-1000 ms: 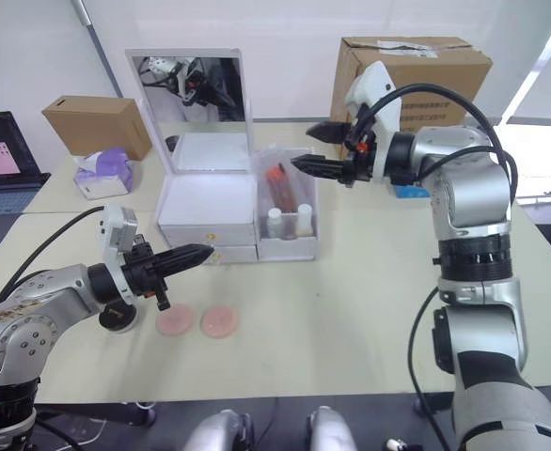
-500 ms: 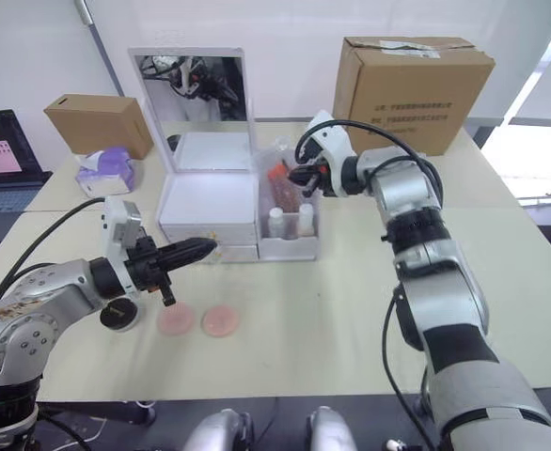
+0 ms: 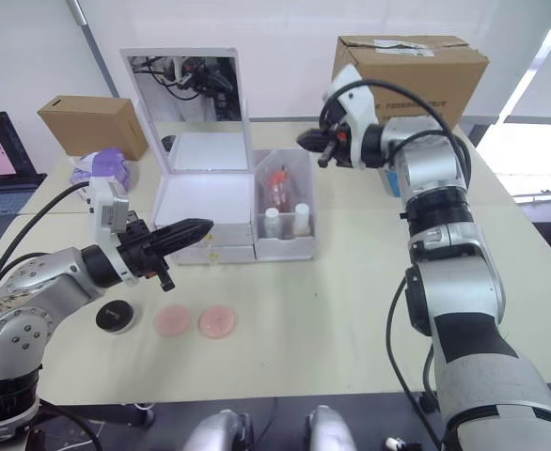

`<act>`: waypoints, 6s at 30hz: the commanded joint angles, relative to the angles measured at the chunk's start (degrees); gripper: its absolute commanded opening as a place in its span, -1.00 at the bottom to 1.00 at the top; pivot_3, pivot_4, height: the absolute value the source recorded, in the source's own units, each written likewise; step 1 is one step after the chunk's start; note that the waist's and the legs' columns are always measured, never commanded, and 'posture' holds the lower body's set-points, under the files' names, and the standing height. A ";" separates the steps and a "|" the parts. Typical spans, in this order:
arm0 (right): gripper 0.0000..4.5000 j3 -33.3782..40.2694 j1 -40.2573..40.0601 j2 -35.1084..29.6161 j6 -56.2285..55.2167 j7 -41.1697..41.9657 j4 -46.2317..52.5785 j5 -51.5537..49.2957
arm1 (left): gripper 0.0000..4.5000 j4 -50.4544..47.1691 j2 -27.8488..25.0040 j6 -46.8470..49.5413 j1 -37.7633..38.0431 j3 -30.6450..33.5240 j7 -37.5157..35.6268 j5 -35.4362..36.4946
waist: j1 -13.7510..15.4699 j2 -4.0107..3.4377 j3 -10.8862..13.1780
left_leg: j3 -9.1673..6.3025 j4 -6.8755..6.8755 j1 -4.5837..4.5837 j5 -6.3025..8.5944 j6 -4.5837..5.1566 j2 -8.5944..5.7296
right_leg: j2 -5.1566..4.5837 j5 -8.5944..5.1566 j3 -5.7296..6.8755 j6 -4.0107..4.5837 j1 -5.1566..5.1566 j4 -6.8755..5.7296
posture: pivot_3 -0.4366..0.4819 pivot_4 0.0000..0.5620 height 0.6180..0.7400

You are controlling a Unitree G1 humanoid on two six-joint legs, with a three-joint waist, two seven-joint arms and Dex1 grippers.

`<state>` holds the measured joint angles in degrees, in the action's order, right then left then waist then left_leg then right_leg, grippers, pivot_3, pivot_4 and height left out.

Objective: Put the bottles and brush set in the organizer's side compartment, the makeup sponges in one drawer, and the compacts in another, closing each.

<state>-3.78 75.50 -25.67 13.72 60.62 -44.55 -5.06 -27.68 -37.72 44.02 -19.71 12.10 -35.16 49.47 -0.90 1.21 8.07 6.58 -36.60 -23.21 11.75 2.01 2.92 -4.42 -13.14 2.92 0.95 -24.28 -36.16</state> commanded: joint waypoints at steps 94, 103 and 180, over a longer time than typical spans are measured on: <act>1.00 15.30 -46.68 -25.78 35.81 -6.62 66.12 -33.91 | 0.99 4.86 5.50 -19.86 25.69 20.40 2.68 -13.22 | 0.22 -0.12 0.05 | -0.04 0.40 0.05 -0.04 -0.11 -0.02 | -0.83 -0.32 0.62 -0.41 -0.03 0.16 | -0.05 -0.47 0.85; 1.00 1.56 -22.57 -23.41 47.12 -0.87 61.18 -38.64 | 0.99 -12.51 19.55 -15.95 29.74 5.44 21.17 -20.50 | 1.91 0.47 0.09 | -0.07 0.36 -0.11 0.25 -0.51 -0.08 | -0.88 -0.09 0.82 0.06 0.05 0.18 | -0.05 -0.47 0.85; 1.00 0.18 -25.39 -22.72 42.48 1.86 60.81 -35.30 | 0.99 -26.13 21.78 -18.86 42.64 -4.57 18.39 -21.27 | 1.63 0.37 0.08 | -0.17 -0.01 -0.38 0.08 0.11 0.01 | -0.84 -0.35 1.03 -0.27 -0.02 0.20 | -0.05 -0.47 0.85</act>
<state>-6.03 49.84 -47.72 58.69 61.89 14.37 -40.57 -51.08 -15.62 26.44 22.79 5.85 -15.39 25.88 0.73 1.58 8.16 6.41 -36.61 -23.59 11.82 2.13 2.93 -5.25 -13.51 3.94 0.66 -24.31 -35.96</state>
